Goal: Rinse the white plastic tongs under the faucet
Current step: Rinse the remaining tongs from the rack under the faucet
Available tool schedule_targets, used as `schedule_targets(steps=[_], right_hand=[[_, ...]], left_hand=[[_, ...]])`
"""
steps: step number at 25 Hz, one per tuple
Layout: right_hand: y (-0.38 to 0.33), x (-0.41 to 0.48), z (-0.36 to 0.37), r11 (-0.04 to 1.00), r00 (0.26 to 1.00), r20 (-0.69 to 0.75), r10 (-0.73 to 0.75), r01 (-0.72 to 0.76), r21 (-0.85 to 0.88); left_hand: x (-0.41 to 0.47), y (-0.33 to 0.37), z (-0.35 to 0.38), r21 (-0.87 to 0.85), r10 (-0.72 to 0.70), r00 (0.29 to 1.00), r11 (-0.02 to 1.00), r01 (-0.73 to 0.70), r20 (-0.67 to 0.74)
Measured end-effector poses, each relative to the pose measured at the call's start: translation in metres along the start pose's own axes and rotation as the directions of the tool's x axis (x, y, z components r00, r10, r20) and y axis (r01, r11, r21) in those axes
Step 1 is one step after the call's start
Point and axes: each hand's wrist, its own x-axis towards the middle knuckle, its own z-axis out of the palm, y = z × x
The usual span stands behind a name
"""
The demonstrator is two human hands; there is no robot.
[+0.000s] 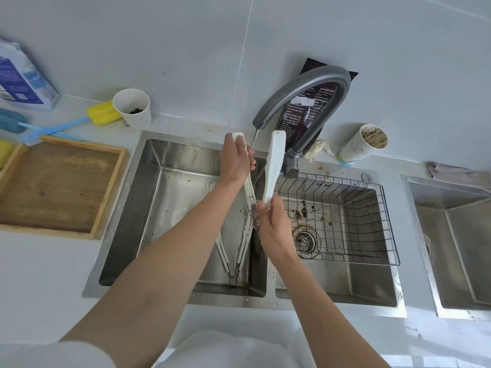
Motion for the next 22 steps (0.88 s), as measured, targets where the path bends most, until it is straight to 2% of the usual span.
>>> schedule_targets(steps=[2, 4, 7, 11, 15, 18, 22], right_hand=[[-0.006, 0.008, -0.001, 0.999, 1.0, -0.029, 0.005, -0.003, 0.054], [-0.009, 0.015, -0.003, 0.993, 0.999, -0.039, 0.005, -0.001, 0.12], [-0.007, 0.014, -0.005, 0.994, 0.999, -0.042, -0.018, 0.023, 0.107], [0.004, 0.001, -0.007, 0.997, 0.999, -0.017, -0.029, 0.03, 0.073], [0.005, 0.001, -0.007, 0.988, 1.0, -0.018, -0.006, 0.009, 0.156], [-0.006, 0.009, -0.008, 0.974, 0.999, -0.038, 0.019, -0.01, 0.225], [0.0, 0.012, -0.007, 0.964, 0.998, -0.037, 0.045, -0.033, 0.265]], left_hand=[[-0.008, -0.001, 0.006, -0.041, -0.015, 1.0, 0.999, 0.016, 0.011], [-0.021, -0.004, 0.011, -0.115, -0.016, 0.996, 0.993, 0.026, 0.083], [-0.027, -0.006, 0.015, -0.227, -0.068, 0.987, 0.969, 0.1, 0.145], [-0.014, 0.002, 0.014, -0.229, -0.118, 0.99, 0.964, 0.132, 0.075], [-0.01, 0.008, 0.013, -0.286, -0.113, 0.993, 0.951, 0.115, 0.025], [-0.028, 0.0, 0.018, -0.356, -0.084, 0.991, 0.927, 0.115, 0.1], [-0.044, -0.009, 0.019, -0.337, -0.086, 0.979, 0.93, 0.146, 0.187]])
